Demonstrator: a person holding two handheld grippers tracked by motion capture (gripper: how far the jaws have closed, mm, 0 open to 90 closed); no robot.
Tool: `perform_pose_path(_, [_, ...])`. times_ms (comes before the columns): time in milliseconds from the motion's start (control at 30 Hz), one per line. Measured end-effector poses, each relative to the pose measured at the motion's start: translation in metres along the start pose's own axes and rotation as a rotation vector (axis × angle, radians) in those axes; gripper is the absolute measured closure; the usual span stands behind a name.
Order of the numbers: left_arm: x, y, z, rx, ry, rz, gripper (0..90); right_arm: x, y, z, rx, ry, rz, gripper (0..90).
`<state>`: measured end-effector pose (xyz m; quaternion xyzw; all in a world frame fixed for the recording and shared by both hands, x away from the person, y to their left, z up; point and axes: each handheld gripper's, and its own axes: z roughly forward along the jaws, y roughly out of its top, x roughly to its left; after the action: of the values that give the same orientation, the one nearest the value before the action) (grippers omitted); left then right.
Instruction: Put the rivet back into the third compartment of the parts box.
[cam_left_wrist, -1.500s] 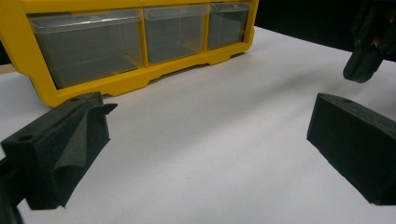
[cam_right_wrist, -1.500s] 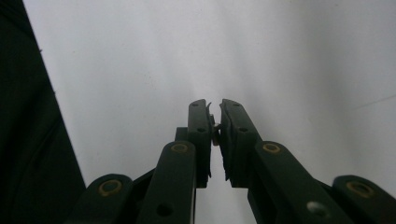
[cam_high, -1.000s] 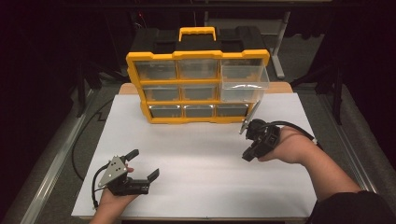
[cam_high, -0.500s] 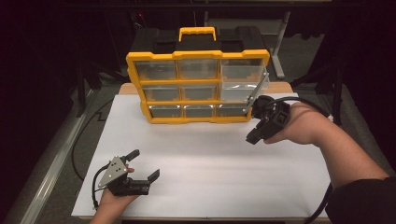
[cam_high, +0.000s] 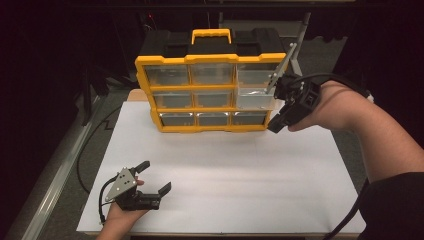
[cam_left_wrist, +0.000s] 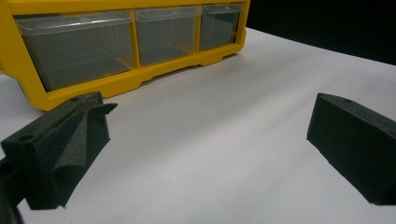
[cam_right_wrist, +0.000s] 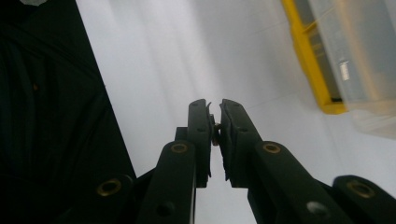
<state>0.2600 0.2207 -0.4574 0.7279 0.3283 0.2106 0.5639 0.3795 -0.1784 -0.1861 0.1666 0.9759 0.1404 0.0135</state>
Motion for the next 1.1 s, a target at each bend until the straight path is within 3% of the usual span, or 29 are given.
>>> perform_pose_path(267, [-0.001, 0.0, 0.001, 0.004, -0.006, 0.001, 0.4, -0.007, 0.021, -0.022, 0.0, -0.03, 0.002, 84.1])
perform_pose_path(800, [0.0, 0.0, -0.001, 0.002, -0.012, 0.005, 0.4, -0.023, 0.064, -0.033, 0.02, -0.067, -0.015, 84.1])
perform_pose_path(900, [0.0, 0.0, -0.001, -0.001, -0.008, -0.001, 0.4, -0.026, 0.07, -0.035, 0.004, -0.066, -0.018, 84.1])
perform_pose_path(1100, [0.0, 0.0, -0.003, -0.002, -0.007, -0.003, 0.4, -0.039, 0.078, -0.033, 0.034, -0.095, 0.011, 84.1])
